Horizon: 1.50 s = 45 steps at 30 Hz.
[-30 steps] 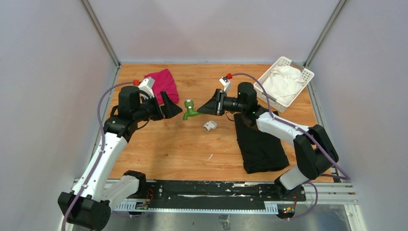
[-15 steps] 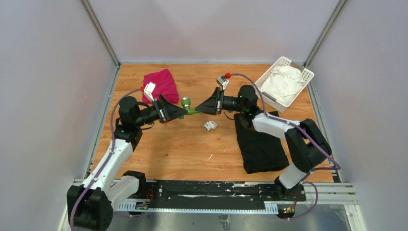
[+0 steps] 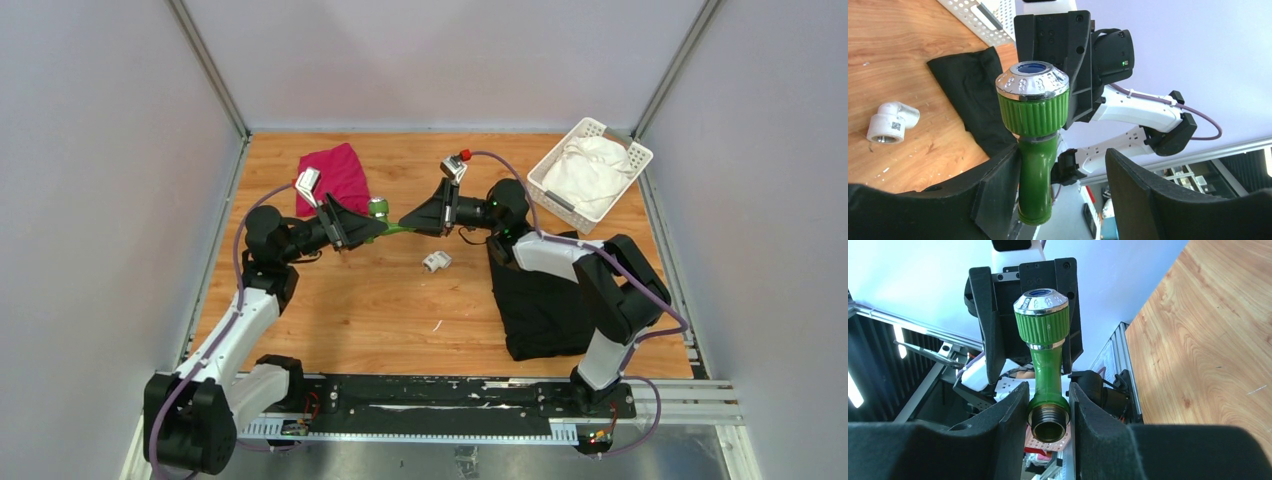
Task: Install the water faucets
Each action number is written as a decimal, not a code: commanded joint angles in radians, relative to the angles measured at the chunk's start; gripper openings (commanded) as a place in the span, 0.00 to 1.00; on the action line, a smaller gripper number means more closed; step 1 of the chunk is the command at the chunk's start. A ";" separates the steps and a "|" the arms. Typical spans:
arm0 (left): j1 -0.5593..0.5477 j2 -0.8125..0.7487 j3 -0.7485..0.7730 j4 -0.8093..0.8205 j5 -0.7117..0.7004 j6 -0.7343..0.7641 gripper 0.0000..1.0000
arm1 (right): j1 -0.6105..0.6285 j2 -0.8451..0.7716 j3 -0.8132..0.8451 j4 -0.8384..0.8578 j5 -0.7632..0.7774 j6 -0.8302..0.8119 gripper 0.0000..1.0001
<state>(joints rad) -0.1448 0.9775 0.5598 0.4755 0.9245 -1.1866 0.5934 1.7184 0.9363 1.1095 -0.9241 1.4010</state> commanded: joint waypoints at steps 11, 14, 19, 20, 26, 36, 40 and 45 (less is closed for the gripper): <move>-0.029 0.050 -0.014 0.113 0.042 -0.074 0.52 | 0.053 0.040 0.059 0.081 -0.057 0.015 0.00; -0.029 0.054 -0.014 0.112 0.048 -0.074 0.47 | 0.053 0.032 0.060 0.051 -0.073 -0.013 0.00; -0.029 0.049 -0.018 0.113 0.050 -0.077 0.37 | 0.053 0.024 0.061 -0.012 -0.085 -0.061 0.00; -0.029 0.050 -0.018 0.113 0.050 -0.077 0.35 | 0.053 0.024 0.061 -0.015 -0.086 -0.063 0.00; -0.029 0.060 -0.022 0.112 0.052 -0.076 0.21 | 0.054 0.032 0.062 -0.019 -0.089 -0.063 0.00; -0.030 0.044 -0.036 0.113 0.087 -0.068 0.51 | 0.053 0.047 0.081 -0.034 -0.104 -0.062 0.00; -0.030 0.041 -0.034 0.115 0.093 -0.067 0.49 | 0.048 0.042 0.099 -0.097 -0.129 -0.098 0.00; -0.030 0.043 -0.029 0.114 0.094 -0.067 0.41 | 0.046 0.029 0.113 -0.169 -0.142 -0.147 0.00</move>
<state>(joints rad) -0.1669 1.0378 0.5316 0.5488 0.9833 -1.2552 0.6289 1.7500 1.0210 1.0157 -1.0355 1.3148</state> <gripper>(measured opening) 0.433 0.368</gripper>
